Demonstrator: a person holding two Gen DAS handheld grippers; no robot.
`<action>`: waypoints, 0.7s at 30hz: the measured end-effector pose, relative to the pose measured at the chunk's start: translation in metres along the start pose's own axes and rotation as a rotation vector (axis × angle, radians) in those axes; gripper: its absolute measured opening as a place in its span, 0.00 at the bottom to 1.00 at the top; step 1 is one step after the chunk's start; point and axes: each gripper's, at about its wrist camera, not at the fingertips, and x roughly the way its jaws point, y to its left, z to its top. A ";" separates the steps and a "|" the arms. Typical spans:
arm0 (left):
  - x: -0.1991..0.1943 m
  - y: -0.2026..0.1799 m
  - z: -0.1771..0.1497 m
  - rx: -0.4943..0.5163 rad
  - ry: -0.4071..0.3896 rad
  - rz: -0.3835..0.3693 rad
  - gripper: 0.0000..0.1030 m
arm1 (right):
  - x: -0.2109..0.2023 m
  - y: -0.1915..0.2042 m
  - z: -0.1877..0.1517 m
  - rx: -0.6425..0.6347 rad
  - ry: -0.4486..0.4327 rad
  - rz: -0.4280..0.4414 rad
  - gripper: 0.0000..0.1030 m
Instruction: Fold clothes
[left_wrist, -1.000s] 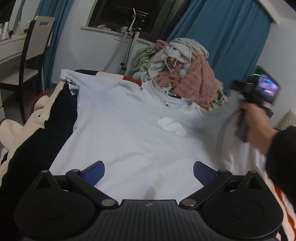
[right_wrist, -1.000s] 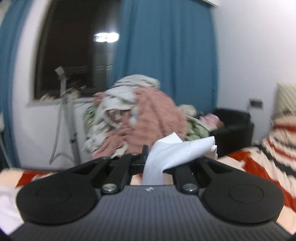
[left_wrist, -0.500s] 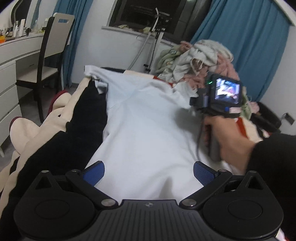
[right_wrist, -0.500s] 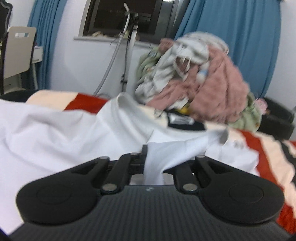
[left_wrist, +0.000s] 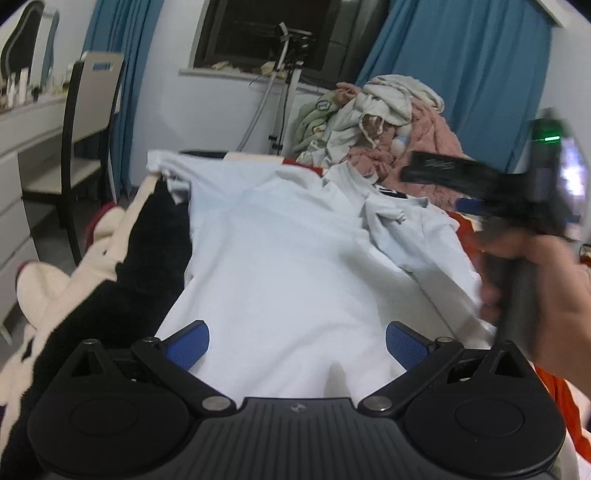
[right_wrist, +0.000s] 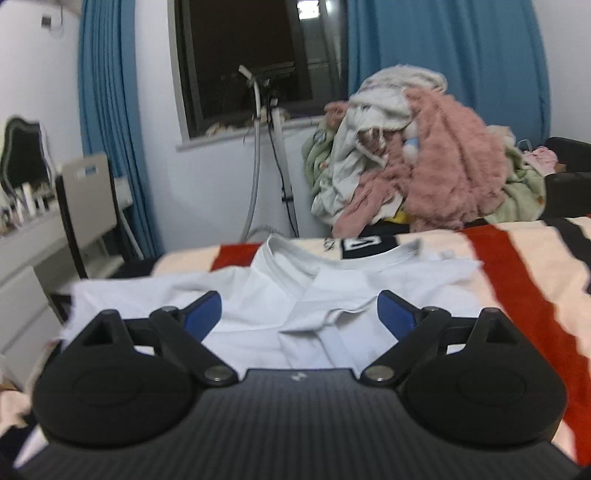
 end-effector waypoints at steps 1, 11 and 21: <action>-0.006 -0.003 0.000 0.004 -0.005 -0.016 0.99 | -0.019 -0.004 0.001 0.011 -0.014 -0.002 0.90; -0.061 -0.050 -0.023 0.145 -0.063 -0.035 0.99 | -0.218 -0.047 -0.032 0.140 -0.116 -0.054 0.90; -0.076 -0.086 -0.054 0.261 -0.008 -0.067 0.98 | -0.302 -0.098 -0.056 0.216 -0.176 -0.115 0.90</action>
